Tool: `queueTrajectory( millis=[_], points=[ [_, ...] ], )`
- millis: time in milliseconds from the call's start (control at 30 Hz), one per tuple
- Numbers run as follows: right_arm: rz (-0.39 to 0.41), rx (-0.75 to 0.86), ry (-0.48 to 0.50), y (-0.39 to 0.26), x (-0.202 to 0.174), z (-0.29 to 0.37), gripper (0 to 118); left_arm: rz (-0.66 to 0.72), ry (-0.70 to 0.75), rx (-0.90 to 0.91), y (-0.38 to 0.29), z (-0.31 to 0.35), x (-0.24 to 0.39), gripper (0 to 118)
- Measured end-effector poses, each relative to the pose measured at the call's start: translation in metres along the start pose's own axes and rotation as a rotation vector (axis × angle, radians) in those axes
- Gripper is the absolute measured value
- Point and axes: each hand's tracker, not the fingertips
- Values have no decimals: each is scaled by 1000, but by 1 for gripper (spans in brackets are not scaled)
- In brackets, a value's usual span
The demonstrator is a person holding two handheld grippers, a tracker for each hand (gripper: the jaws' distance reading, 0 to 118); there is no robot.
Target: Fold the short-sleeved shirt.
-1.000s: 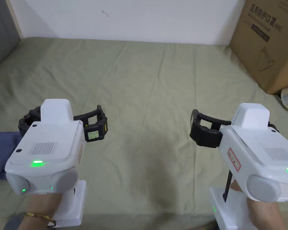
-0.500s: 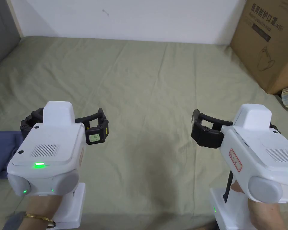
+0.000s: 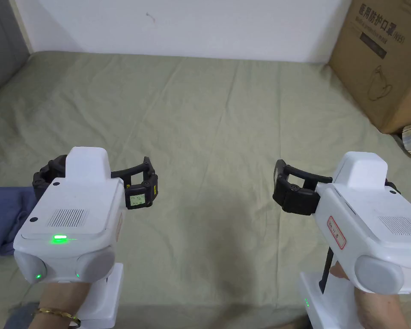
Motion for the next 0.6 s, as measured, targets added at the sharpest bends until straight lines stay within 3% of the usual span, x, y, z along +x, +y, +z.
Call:
queueTrajectory(
  millis=[600],
  points=[
    [2, 8, 10, 3, 0, 1, 118, -4, -5, -1, 0, 0, 3, 118]
  ],
)
